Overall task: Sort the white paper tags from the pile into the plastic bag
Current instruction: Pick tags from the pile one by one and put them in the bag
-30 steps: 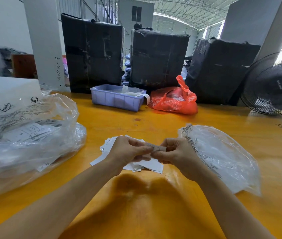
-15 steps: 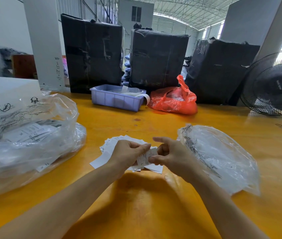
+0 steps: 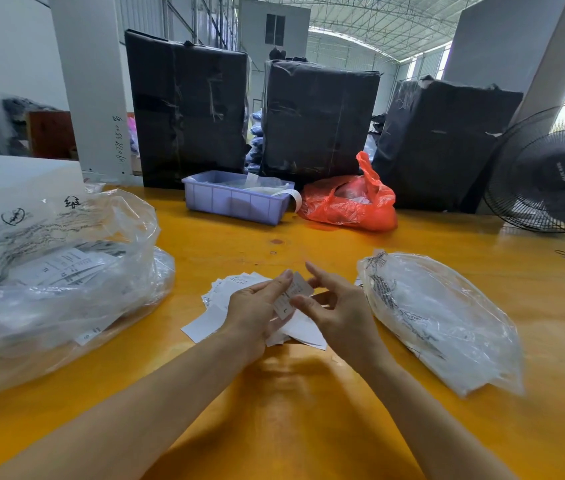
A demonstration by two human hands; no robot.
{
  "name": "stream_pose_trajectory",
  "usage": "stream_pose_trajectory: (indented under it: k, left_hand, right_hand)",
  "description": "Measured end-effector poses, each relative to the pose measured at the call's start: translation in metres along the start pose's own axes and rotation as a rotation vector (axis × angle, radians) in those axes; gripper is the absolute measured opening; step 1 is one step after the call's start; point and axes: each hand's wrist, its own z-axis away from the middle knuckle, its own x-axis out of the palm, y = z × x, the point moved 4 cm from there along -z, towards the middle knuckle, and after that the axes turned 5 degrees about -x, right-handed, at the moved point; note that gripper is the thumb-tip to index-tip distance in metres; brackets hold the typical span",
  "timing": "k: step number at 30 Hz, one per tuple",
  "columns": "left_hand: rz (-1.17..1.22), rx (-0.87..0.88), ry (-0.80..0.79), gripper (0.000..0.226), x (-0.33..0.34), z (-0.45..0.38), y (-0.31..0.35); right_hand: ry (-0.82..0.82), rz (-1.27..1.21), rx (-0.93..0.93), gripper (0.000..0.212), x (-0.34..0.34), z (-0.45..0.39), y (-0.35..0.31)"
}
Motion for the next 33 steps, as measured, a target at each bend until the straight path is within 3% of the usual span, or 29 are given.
stream_pose_trajectory:
  k: [7, 14, 19, 23, 28, 33]
  left_hand:
    - [0.007, -0.009, -0.020, 0.017, 0.002, 0.003, 0.002]
    - [0.000, 0.036, -0.033, 0.036, 0.005, 0.006, 0.001]
    - [-0.044, 0.039, -0.056, 0.031, 0.005, 0.004, 0.001]
    - [-0.160, 0.037, -0.104, 0.042, 0.003, 0.000, 0.005]
    - [-0.515, 0.046, -0.130, 0.014, -0.005, -0.002, 0.014]
    - [-0.589, -0.033, -0.202, 0.011, -0.006, -0.003, 0.030]
  right_hand:
    - [-0.007, -0.068, 0.000, 0.028, -0.004, 0.000, 0.001]
    - [-0.067, -0.129, -0.034, 0.019, 0.004, 0.003, -0.006]
    - [-0.015, -0.198, 0.035, 0.013, -0.001, 0.002, -0.001]
    - [0.064, -0.240, 0.136, 0.010, -0.011, -0.001, 0.005]
    - [0.141, -0.476, 0.372, 0.012, -0.014, 0.000, 0.016]
    - [0.171, -0.716, 0.503, 0.006, -0.015, 0.000, 0.015]
